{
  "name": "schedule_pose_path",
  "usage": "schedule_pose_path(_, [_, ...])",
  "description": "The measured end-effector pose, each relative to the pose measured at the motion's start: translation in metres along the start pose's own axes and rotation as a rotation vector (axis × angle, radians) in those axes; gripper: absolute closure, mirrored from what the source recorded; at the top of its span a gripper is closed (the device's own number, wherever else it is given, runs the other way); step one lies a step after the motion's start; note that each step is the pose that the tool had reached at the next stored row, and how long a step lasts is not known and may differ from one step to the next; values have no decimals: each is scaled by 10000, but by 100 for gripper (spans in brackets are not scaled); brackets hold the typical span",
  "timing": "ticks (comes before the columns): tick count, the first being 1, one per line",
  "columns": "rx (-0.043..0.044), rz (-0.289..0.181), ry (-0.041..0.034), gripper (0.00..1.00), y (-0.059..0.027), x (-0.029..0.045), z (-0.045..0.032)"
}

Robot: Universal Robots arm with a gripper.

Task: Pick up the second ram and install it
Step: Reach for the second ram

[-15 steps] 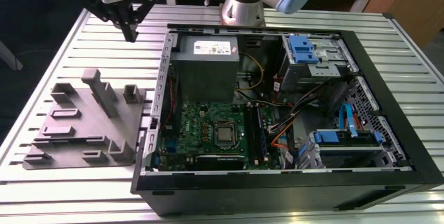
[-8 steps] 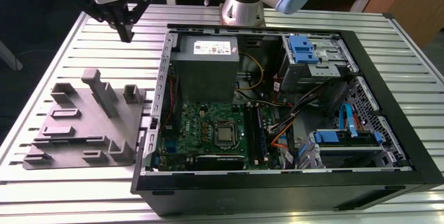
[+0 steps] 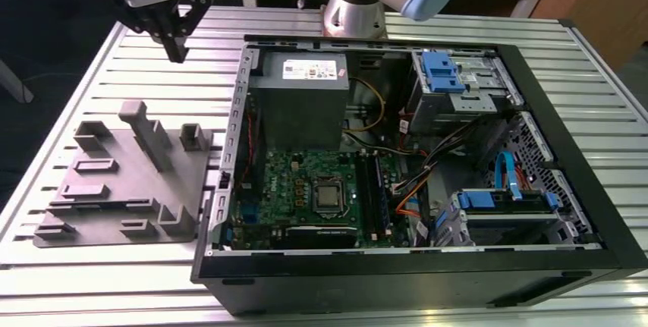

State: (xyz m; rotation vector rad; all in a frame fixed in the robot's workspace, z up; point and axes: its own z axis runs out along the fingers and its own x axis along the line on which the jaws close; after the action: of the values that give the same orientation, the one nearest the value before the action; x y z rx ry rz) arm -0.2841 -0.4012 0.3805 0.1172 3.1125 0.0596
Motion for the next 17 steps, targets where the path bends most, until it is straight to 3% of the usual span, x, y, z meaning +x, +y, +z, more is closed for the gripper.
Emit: schedule_pose_path(17, [0, 1, 2, 93, -49, 211, 83])
